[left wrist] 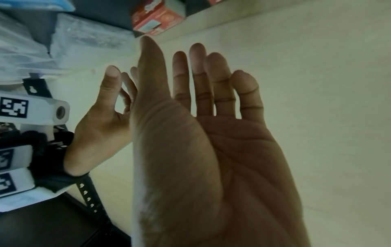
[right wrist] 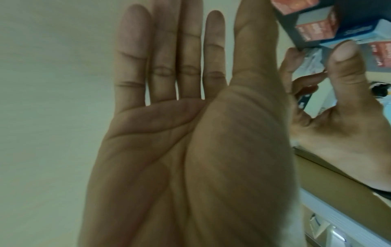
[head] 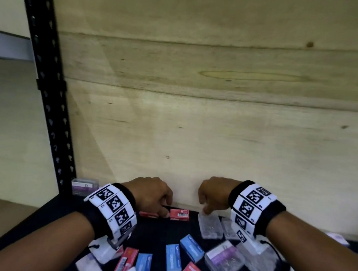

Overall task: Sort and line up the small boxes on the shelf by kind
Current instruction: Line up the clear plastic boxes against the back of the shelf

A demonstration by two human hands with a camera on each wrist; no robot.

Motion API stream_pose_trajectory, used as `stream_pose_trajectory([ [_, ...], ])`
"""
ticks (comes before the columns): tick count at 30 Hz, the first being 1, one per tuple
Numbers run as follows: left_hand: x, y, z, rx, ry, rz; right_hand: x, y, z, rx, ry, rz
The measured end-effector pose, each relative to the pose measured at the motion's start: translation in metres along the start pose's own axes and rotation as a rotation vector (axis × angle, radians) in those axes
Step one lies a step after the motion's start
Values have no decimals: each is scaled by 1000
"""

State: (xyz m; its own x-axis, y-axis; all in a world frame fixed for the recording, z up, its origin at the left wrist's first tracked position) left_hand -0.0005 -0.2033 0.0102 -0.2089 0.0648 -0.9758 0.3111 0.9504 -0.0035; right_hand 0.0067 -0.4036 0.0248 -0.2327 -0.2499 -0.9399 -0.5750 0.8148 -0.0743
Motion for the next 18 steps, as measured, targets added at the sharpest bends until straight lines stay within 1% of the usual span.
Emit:
stream_pose_trajectory([
  [6, 1, -48, 12, 130, -21, 25, 12, -35, -45, 89, 65, 12],
  [9, 3, -68, 20, 217, -23, 116, 20, -48, -64, 109, 83, 35],
  [12, 7, -84, 28, 306, -54, 232, 27, -59, -73, 109, 76, 79],
  [15, 13, -92, 36, 354, -93, 288, 34, -62, -75, 86, 51, 128],
  [18, 16, -95, 44, 378, -119, 301, 42, -62, -71, 59, 60, 140],
])
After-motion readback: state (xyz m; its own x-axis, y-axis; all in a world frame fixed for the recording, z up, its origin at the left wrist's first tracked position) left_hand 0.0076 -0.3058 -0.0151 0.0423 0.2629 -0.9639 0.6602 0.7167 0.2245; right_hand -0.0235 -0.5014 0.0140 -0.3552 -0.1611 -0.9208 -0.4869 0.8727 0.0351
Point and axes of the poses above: each hand's wrist, its own z-axis towards the middle knuckle, its own x-axis out of the palm, y = z × x, the point moved 1 cm from there along z, towards the middle knuckle, and after that the axes turned 10 degrees about -x, right-handed, at the moved point
